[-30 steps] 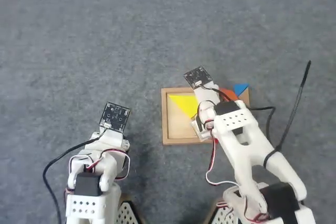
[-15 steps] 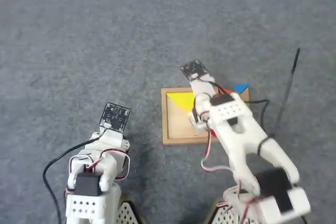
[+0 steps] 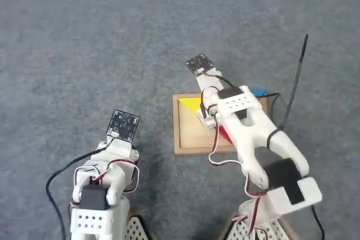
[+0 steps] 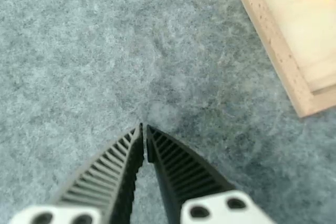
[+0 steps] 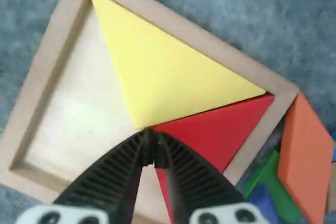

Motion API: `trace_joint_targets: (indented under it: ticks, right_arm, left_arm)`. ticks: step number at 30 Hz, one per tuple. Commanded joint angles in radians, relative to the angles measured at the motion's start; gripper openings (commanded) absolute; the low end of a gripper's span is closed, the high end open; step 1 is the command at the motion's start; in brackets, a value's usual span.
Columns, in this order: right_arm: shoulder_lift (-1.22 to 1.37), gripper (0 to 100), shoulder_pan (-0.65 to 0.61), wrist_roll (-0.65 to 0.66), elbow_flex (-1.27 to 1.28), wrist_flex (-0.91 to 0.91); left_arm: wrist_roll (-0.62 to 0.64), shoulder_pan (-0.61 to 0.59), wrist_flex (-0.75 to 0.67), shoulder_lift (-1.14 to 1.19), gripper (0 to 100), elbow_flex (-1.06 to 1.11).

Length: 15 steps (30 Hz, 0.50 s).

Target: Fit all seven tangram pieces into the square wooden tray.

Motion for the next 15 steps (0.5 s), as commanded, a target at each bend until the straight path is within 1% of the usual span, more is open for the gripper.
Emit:
trace_joint_targets:
  ticks: [1,5,8,12,15]
  right_arm:
    - [-0.162,1.3,0.019,0.011,-0.02,0.045]
    - [-0.332,1.7,0.047,-0.002,0.015,0.127]
    - [-0.421,3.4,0.127,-0.06,0.077,0.14]
    - [-0.443,14.7,0.255,-0.064,0.123,0.14]
    - [-0.394,22.4,0.309,-0.063,0.086,0.13]
  left_arm:
    - [0.008,-0.005,0.005,-0.025,1,-0.012]
    - [0.008,-0.005,0.005,-0.025,1,-0.012]
    - [0.008,-0.005,0.005,-0.025,1,-0.012]
    - [0.008,-0.005,0.005,-0.025,1,-0.012]
    - [0.008,-0.005,0.005,-0.025,1,-0.012]
